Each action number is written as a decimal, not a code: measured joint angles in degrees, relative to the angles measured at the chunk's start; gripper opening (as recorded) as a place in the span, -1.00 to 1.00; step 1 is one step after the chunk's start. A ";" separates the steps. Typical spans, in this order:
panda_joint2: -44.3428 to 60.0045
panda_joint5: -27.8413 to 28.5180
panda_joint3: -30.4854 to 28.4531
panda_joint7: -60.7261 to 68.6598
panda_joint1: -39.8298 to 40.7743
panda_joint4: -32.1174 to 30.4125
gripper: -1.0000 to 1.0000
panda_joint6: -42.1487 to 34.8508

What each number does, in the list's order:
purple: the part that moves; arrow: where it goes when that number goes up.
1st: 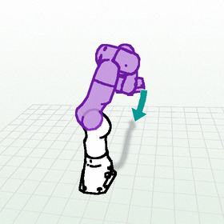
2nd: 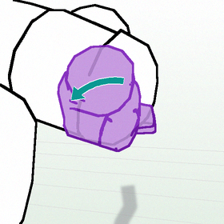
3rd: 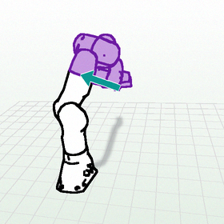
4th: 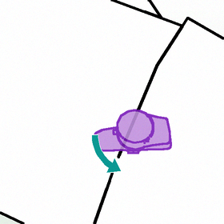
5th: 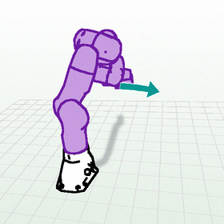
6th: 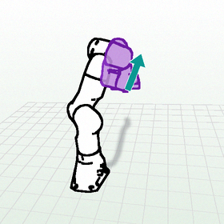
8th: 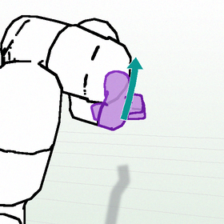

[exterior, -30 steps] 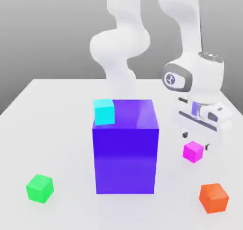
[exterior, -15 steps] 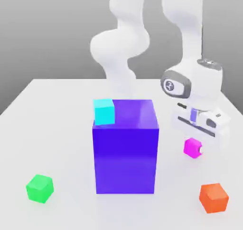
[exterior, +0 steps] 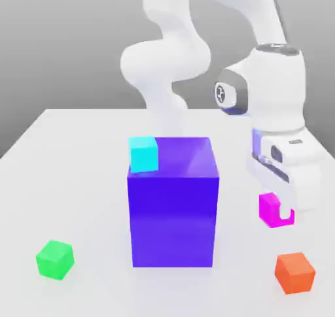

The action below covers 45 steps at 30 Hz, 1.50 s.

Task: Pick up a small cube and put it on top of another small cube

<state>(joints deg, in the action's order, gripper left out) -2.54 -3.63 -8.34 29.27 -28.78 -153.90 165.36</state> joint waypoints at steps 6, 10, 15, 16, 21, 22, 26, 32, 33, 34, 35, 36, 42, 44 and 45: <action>1.51 -4.63 -5.10 0.82 10.26 7.60 -1.00 -1.71; 3.49 -8.36 -8.00 4.08 15.88 10.79 -1.00 -3.77; 5.87 -11.69 -11.60 7.38 23.98 14.57 -1.00 -6.29; 6.30 -12.18 -12.28 7.92 25.54 15.31 -1.00 -6.77; 8.10 -13.41 -15.00 10.41 31.41 17.76 -1.00 -8.94; 8.35 -13.15 -15.08 11.02 31.57 17.38 -1.00 -9.30; 8.99 -11.31 -15.37 13.31 31.87 15.14 -1.00 -10.61; 8.74 -7.09 -16.25 15.85 32.13 11.40 -1.00 -12.36; 8.55 -6.26 -16.44 16.18 32.17 10.78 -1.00 -12.64; 8.30 -5.41 -16.64 16.50 32.23 10.16 -1.00 -12.92; 8.01 -4.53 -16.85 16.79 32.29 9.53 -1.00 -13.19; 7.68 -3.63 -17.06 17.07 32.36 8.91 -1.00 -13.47; 6.28 0.23 -17.72 18.79 32.79 6.00 -1.00 -13.90; 7.76 -0.96 -17.33 19.85 32.87 6.02 -1.00 -12.43; 8.67 -1.81 -17.01 20.49 33.02 6.08 -1.00 -11.60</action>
<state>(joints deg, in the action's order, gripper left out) 6.13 -5.44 -25.35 49.76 4.24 -147.82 153.76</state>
